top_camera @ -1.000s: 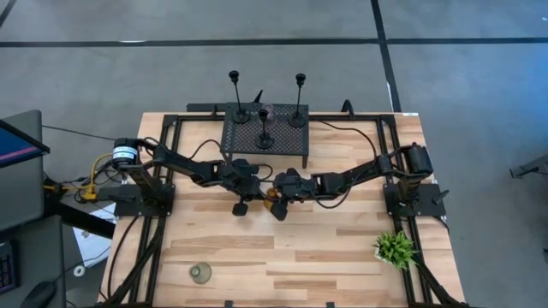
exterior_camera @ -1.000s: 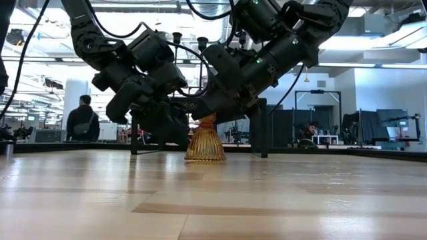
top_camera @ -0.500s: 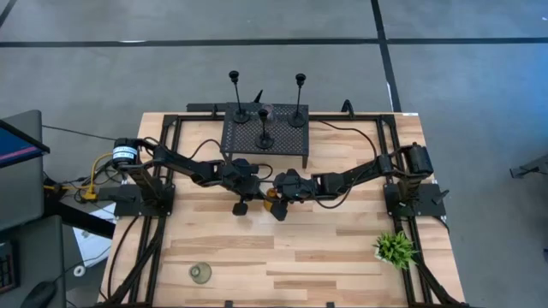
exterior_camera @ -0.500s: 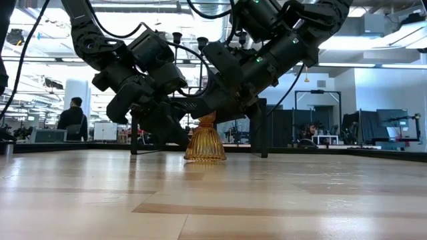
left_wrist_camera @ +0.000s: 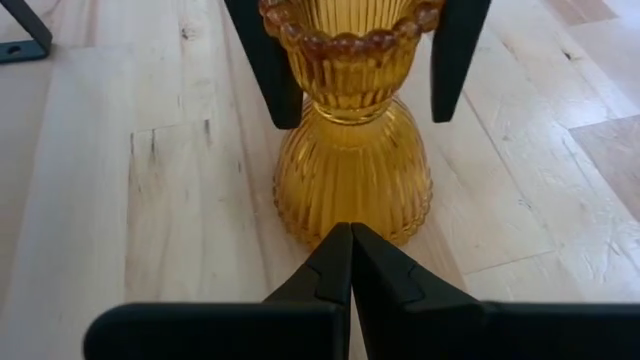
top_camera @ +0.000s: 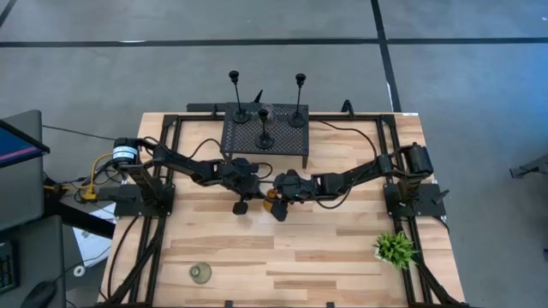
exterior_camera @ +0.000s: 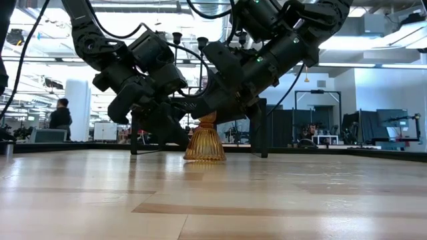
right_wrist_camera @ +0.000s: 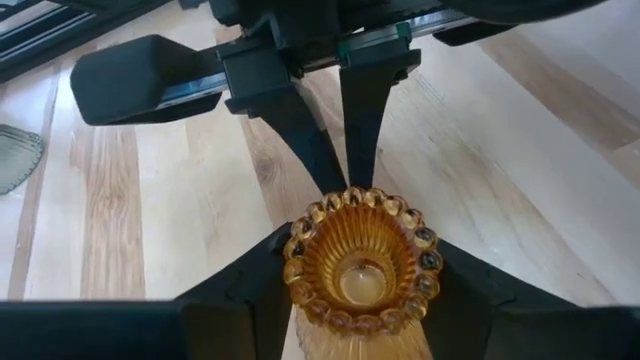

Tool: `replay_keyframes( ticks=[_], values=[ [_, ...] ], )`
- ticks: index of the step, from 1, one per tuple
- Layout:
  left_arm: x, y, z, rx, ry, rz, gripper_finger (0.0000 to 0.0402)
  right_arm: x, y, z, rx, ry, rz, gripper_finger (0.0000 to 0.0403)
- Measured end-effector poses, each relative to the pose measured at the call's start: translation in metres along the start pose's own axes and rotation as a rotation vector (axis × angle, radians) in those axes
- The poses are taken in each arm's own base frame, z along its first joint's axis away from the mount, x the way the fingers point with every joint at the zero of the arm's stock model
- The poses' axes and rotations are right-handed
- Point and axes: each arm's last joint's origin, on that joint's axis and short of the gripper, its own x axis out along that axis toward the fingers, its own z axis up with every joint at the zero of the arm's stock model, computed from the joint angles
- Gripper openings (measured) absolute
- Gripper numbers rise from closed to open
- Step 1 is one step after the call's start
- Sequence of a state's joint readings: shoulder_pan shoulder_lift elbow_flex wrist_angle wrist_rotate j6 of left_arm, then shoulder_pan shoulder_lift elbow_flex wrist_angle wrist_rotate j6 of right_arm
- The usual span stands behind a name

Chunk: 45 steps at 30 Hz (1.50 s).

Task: Pick & Place candle stick holders
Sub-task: Put the orange glass candle holder on the shelf

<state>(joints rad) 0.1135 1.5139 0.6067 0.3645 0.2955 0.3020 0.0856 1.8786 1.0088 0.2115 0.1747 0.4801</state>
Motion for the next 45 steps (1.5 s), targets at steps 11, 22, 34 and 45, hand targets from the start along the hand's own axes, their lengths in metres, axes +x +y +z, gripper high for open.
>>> replay_keyframes(
  ticks=[11, 22, 34, 45],
  values=[
    [0.0, 0.0, 0.0, -0.003, 0.0, 0.0, 0.0007, -0.0006, -0.0002, -0.0039, -0.024, 0.069, 0.046, 0.0184],
    [-0.0001, 0.0, 0.0001, -0.003, -0.001, 0.0, 0.0007, 0.0, -0.0017, -0.0069, -0.027, 0.093, 0.034, 0.0244],
    [-0.0001, 0.0, 0.0002, -0.003, -0.001, 0.0, 0.0007, 0.0, -0.0013, -0.006, -0.027, 0.082, 0.034, 0.0192],
    [-0.0001, 0.0, 0.0001, -0.003, -0.001, 0.0, 0.0007, -0.0004, -0.0009, -0.0046, -0.027, 0.077, 0.037, 0.015]
  ],
)
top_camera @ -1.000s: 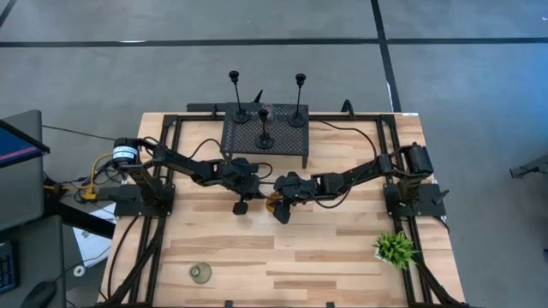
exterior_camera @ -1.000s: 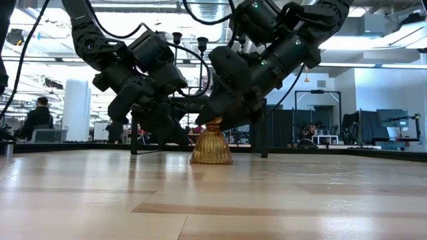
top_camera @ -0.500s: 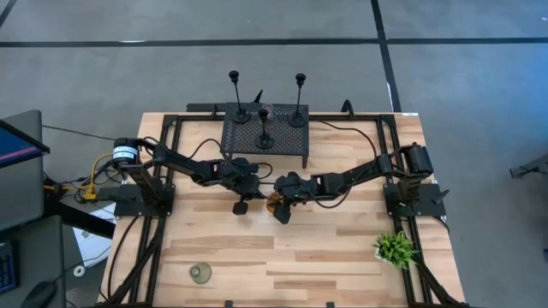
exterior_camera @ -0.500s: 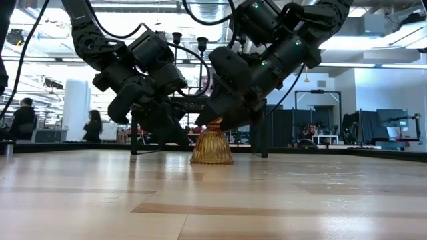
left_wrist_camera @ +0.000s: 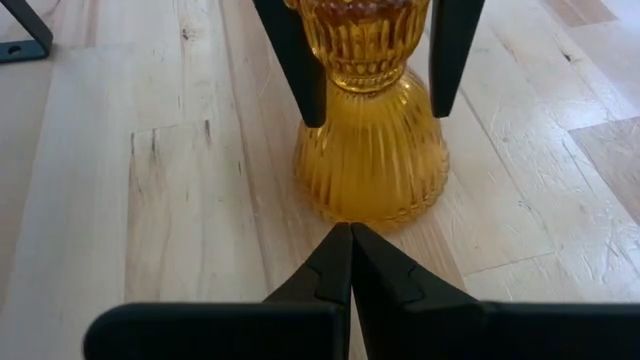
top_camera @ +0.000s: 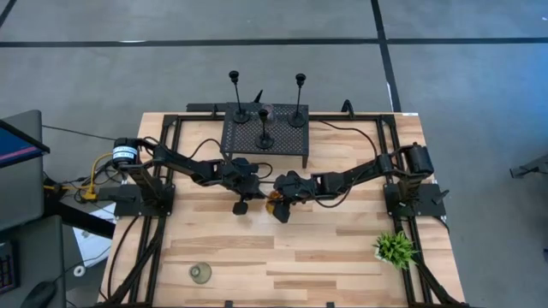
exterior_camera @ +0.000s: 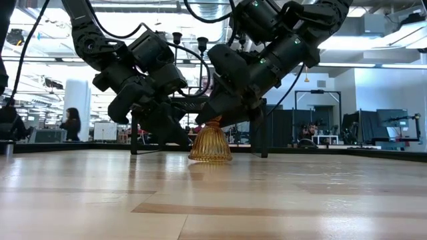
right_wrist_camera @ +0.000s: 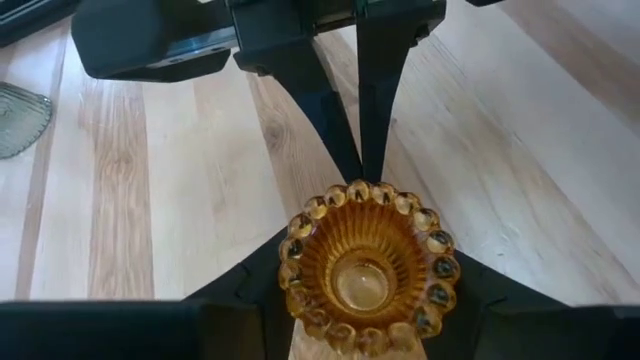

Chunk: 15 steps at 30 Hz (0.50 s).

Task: Pick & Place candle stick holders
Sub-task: Put the orange glass candle holder on the shelf

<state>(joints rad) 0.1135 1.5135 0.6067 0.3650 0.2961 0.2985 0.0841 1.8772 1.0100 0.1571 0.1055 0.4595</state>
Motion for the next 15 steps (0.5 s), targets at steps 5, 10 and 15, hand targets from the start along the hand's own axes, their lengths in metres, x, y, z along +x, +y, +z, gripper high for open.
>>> replay_keyframes(
  ticks=[5, 10, 15],
  values=[
    [0.0, 0.0, 0.0, -0.001, 0.002, -0.001, 0.0007, -0.007, 0.001, 0.002, -0.02, 0.017, 0.002, 0.015],
    [0.0, 0.0, -0.001, -0.002, 0.007, -0.002, 0.0007, -0.028, 0.004, 0.014, -0.022, -0.002, 0.008, 0.0143],
    [0.0, 0.0, -0.001, -0.003, 0.008, -0.002, 0.0007, -0.05, 0.005, 0.024, -0.02, -0.021, 0.01, 0.0131]
  ],
)
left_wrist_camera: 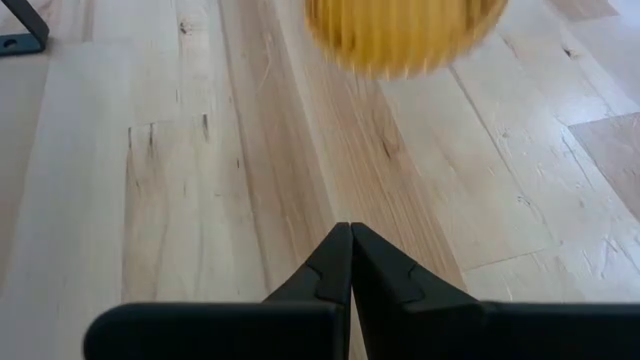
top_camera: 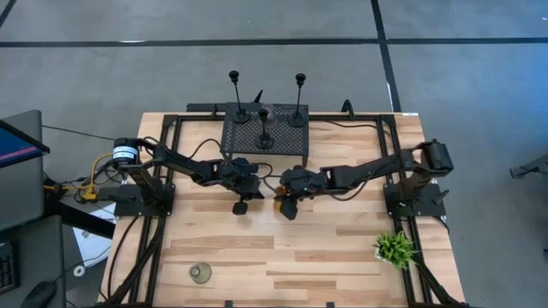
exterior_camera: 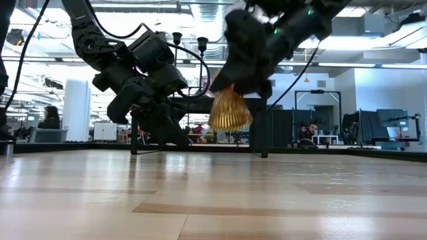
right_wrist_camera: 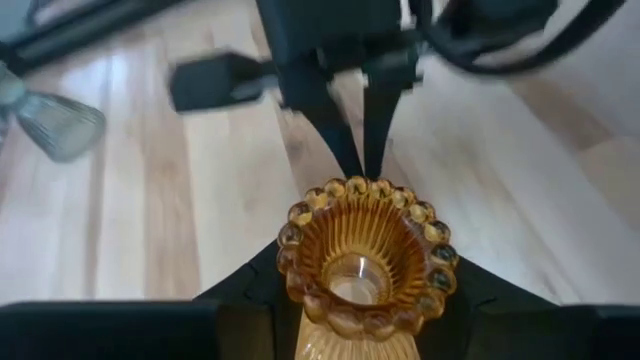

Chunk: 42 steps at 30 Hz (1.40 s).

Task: Pick & Place candle stick holders
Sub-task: Put the orange glass candle holder on the shelf

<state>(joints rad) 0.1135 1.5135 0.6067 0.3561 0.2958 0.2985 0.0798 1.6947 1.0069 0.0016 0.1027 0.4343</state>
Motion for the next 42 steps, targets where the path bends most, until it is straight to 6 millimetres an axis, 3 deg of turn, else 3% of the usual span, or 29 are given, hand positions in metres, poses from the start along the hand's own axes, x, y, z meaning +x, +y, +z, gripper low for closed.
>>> replay_keyframes(
  ticks=[11, 18, 29, 35, 42],
  values=[
    [0.0, 0.0, 0.0, 0.0, 0.001, -0.001, 0.0007, -0.054, -0.019, 0.033, 0.03, -0.125, -0.091, 0.0132],
    [0.0, 0.0, 0.0, 0.0, 0.001, 0.0, 0.0007, -0.076, -0.043, 0.053, 0.061, -0.22, -0.138, 0.0134],
    [0.0, 0.0, 0.0, 0.0, 0.0, 0.0, 0.0007, -0.076, -0.086, 0.069, 0.06, -0.285, -0.252, 0.0125],
    [0.0, 0.0, 0.0, 0.004, 0.0, 0.0, 0.0007, -0.073, -0.102, 0.078, 0.08, -0.357, -0.277, 0.0149],
    [0.0, 0.0, 0.0, 0.004, -0.001, 0.0, 0.0007, -0.06, -0.121, 0.078, 0.096, -0.357, -0.322, 0.0126]
  ],
)
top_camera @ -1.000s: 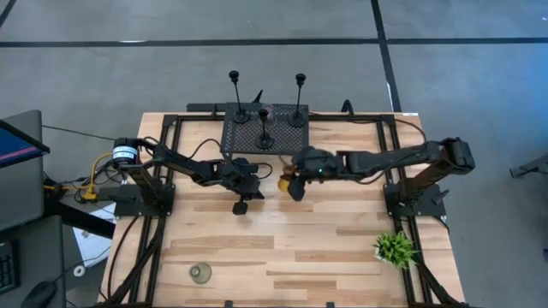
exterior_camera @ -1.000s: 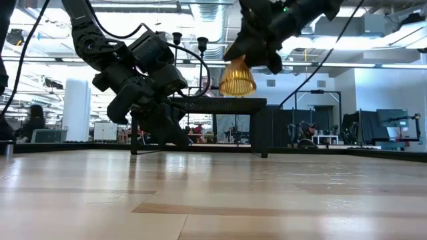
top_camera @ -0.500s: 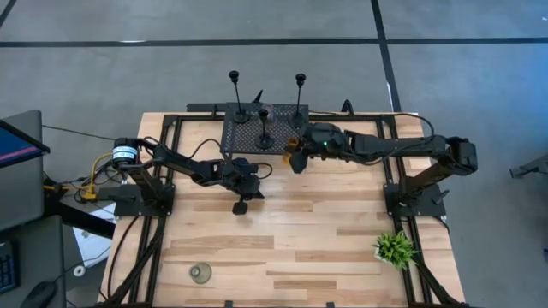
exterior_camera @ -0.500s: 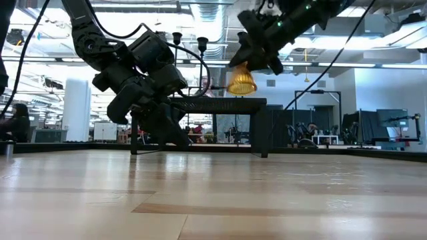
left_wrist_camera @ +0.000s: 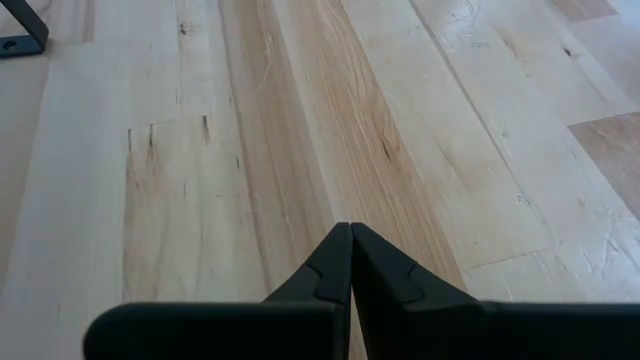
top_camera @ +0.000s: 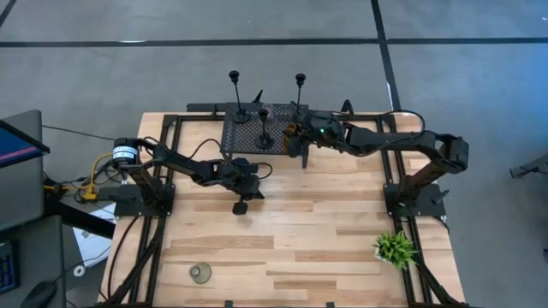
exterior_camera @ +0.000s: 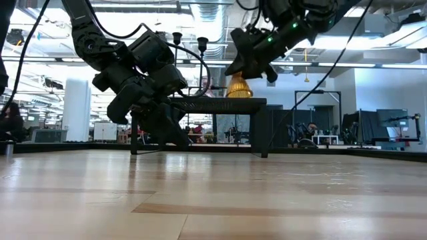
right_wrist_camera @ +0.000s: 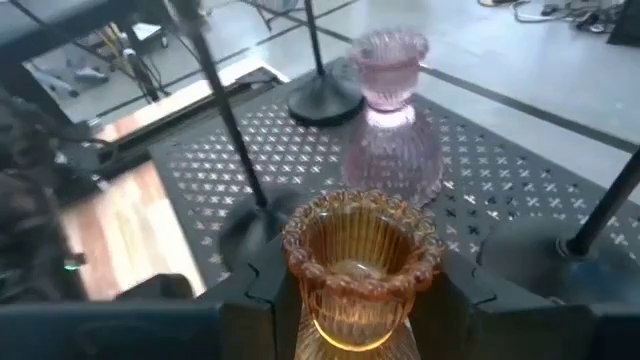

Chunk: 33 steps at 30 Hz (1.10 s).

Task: Pick & Place candle stick holders
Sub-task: Put the orange glass candle holder on the shelf

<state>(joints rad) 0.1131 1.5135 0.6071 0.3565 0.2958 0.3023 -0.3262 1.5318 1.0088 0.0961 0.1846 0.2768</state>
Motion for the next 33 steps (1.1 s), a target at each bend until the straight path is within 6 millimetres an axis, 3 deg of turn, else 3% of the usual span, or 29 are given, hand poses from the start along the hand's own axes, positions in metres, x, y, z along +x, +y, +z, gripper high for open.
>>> replay_keyframes(
  ticks=[8, 21, 33],
  values=[
    [0.0, 0.0, 0.0, 0.0, 0.0, 0.0, 0.0007, 0.014, -0.006, -0.003, -0.011, -0.021, -0.011, 0.0161],
    [0.0, 0.0, 0.0, 0.0, 0.0, 0.0, 0.0007, 0.007, -0.005, 0.003, -0.039, -0.021, -0.011, 0.0149],
    [0.0, 0.0, 0.0, -0.001, 0.0, 0.0, 0.0007, 0.0, -0.003, 0.017, -0.072, 0.164, -0.056, 0.024]
  ],
)
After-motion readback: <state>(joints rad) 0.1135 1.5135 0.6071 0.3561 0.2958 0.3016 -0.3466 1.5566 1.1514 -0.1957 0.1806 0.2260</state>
